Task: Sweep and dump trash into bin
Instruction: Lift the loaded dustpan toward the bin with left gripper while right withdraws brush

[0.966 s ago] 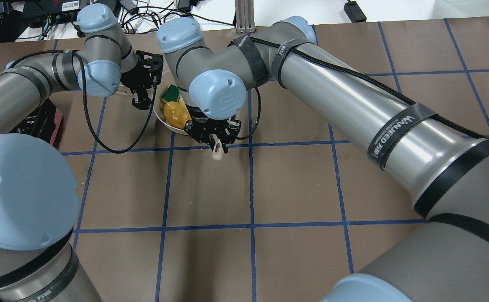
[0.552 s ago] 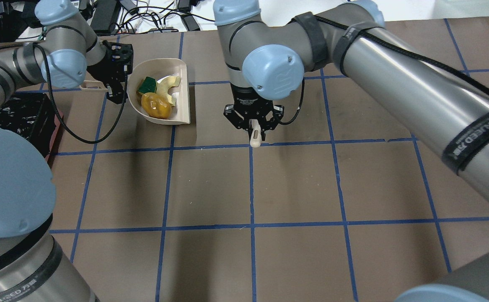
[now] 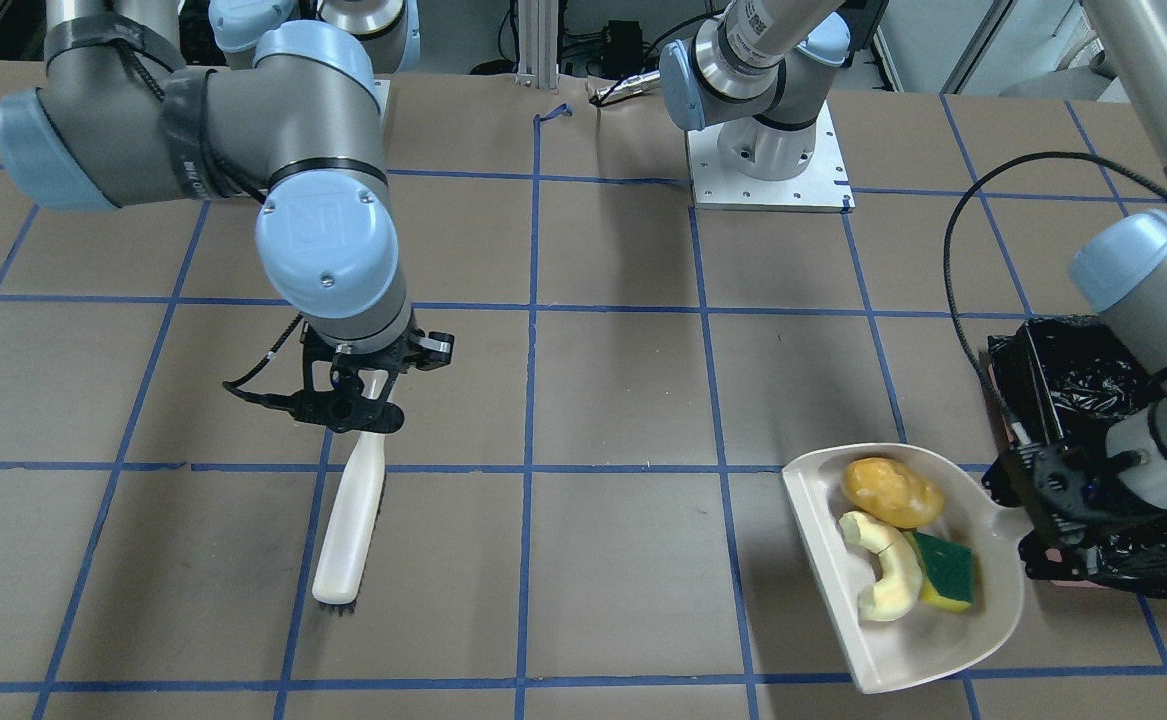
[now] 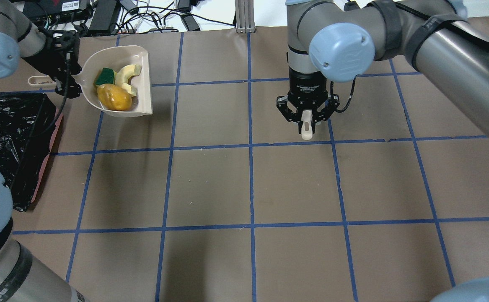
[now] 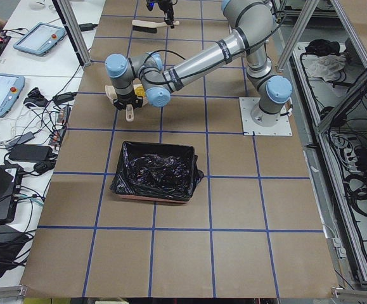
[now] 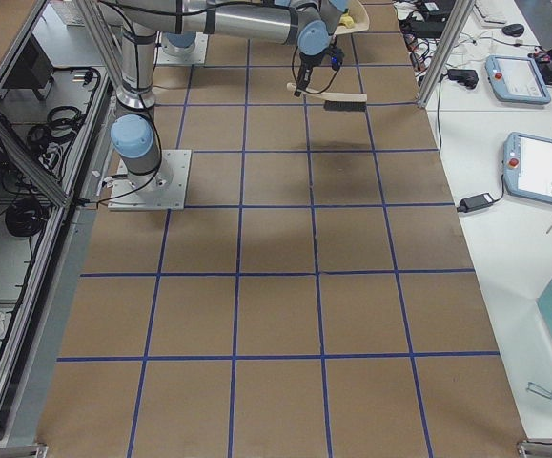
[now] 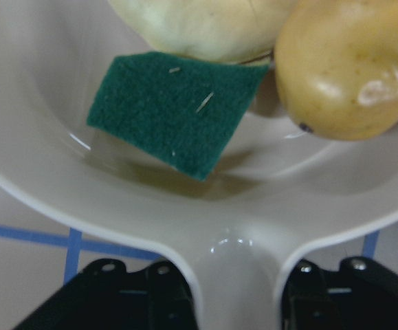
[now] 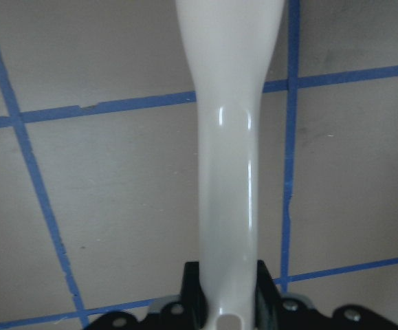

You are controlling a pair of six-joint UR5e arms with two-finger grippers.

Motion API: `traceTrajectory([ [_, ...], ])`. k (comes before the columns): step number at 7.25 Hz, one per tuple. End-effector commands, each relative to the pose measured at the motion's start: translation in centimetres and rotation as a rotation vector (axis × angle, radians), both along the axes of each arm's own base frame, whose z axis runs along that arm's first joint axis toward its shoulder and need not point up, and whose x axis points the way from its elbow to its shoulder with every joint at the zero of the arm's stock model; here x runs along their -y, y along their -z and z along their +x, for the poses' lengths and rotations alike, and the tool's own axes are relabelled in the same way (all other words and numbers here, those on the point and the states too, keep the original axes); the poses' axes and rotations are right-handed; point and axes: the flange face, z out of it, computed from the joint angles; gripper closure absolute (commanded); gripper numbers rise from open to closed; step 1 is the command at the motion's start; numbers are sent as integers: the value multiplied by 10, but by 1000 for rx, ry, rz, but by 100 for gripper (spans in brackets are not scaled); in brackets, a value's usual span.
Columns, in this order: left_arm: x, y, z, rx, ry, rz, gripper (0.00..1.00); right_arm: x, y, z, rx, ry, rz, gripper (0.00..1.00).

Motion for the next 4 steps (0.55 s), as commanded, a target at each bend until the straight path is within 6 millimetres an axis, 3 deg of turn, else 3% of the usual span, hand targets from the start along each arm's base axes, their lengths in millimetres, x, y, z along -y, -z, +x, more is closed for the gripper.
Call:
traceTrajectory([
  [1, -35, -55, 50, 41, 108, 12, 100, -4, 21, -67, 25, -20, 51, 93],
  [2, -47, -65, 68, 58, 155, 19, 100, 0, 31, -106, 10, -16, 63, 94],
  [4, -84, -76, 148, 102, 186, 32, 100, 12, 42, -160, 20, -60, 32, 94],
])
